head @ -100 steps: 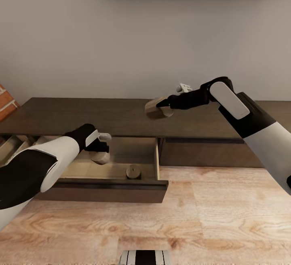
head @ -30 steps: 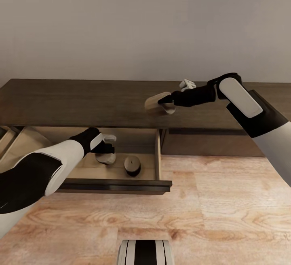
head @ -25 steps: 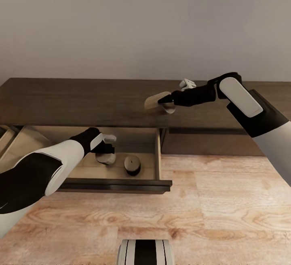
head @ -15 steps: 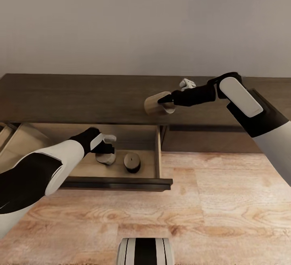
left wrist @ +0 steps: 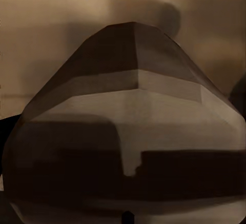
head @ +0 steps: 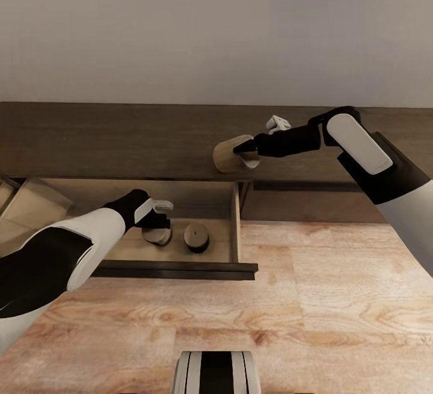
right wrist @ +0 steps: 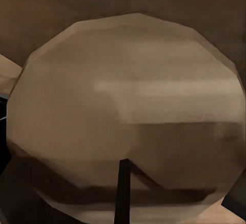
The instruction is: Place each of the two pumpkins and all three candles from the living room inside a cabinet in the living room (use any cabinet), then make sure every cabinet is closed, and position the cauldron so it is next to a table in the living room.
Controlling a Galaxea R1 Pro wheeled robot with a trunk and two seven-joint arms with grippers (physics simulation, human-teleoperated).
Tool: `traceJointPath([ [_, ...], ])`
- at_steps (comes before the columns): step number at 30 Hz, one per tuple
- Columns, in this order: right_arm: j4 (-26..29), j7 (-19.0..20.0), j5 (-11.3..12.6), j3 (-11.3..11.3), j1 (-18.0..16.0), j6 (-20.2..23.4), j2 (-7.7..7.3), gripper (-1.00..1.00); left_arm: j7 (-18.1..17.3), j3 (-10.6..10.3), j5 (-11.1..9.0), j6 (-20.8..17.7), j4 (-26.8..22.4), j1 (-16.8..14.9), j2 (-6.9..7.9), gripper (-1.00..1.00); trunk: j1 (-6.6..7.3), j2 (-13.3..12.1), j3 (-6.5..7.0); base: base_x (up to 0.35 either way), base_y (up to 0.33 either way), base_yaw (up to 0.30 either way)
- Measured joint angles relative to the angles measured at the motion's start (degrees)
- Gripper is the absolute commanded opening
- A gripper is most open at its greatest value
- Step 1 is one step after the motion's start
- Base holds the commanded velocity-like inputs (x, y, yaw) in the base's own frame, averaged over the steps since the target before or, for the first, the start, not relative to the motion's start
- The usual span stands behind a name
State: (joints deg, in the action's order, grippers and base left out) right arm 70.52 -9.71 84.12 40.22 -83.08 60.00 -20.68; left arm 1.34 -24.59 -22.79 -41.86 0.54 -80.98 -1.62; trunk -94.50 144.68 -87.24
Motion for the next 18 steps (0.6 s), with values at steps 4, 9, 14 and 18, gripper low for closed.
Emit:
traceJointPath([
  [4,0.1,0.0,0.0,0.0,0.0,0.0,0.00,-1.00,0.0,0.0,0.0,0.0,0.0,0.0,-0.01,-1.00,0.00,0.0,0.00,0.000,0.000,0.000],
  [9,0.1,0.0,0.0,0.0,0.0,0.0,0.00,-1.00,0.0,0.0,0.0,0.0,0.0,0.0,-0.02,-1.00,0.00,0.0,0.00,0.000,0.000,0.000],
  [14,0.1,0.0,0.0,0.0,0.0,0.0,0.00,-1.00,0.0,0.0,0.0,0.0,0.0,0.0,0.05,1.00,0.00,0.0,0.00,0.000,0.000,0.000],
  [18,0.1,0.0,0.0,0.0,0.0,0.0,0.00,-1.00,0.0,0.0,0.0,0.0,0.0,0.0,0.06,1.00,0.00,0.0,0.00,0.000,0.000,0.000],
])
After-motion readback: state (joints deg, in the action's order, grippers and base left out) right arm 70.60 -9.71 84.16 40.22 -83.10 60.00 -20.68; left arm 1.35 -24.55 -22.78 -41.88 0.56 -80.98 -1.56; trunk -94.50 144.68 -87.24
